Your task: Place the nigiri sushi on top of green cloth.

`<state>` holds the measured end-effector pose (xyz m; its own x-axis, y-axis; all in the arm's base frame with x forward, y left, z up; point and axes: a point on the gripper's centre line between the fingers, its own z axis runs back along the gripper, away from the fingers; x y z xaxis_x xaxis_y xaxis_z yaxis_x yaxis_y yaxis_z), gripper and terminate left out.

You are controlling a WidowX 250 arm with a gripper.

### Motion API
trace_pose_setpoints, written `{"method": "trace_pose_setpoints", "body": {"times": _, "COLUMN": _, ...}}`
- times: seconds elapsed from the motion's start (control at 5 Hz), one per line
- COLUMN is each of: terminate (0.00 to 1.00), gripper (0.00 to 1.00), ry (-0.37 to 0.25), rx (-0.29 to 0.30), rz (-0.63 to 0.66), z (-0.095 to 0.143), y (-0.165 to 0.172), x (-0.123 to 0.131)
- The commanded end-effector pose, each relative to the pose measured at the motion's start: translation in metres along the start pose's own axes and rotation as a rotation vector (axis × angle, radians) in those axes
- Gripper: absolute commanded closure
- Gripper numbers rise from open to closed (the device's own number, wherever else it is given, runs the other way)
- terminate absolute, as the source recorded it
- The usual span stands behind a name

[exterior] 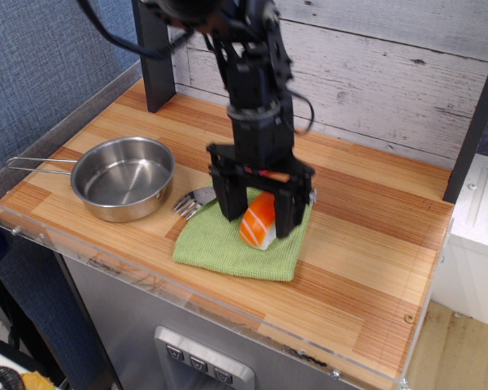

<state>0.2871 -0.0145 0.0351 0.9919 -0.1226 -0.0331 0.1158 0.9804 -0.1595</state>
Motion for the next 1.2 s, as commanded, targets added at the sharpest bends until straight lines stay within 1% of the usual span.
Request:
{"method": "trace_pose_setpoints", "body": {"times": 0.0, "terminate": 0.00, "gripper": 0.00, "ry": -0.185, "rx": 0.026, "rz": -0.031, "z": 0.068, "y": 0.008, "x": -0.006}}
{"method": "trace_pose_setpoints", "body": {"times": 0.4, "terminate": 0.00, "gripper": 0.00, "ry": -0.265, "rx": 0.041, "rz": -0.113, "z": 0.112, "y": 0.012, "x": -0.013}}
{"method": "trace_pose_setpoints", "body": {"times": 0.6, "terminate": 0.00, "gripper": 0.00, "ry": -0.310, "rx": 0.062, "rz": -0.126, "z": 0.125, "y": 0.011, "x": -0.016}}
{"method": "trace_pose_setpoints", "body": {"times": 1.0, "terminate": 0.00, "gripper": 0.00, "ry": -0.310, "rx": 0.062, "rz": -0.126, "z": 0.125, "y": 0.011, "x": -0.016}}
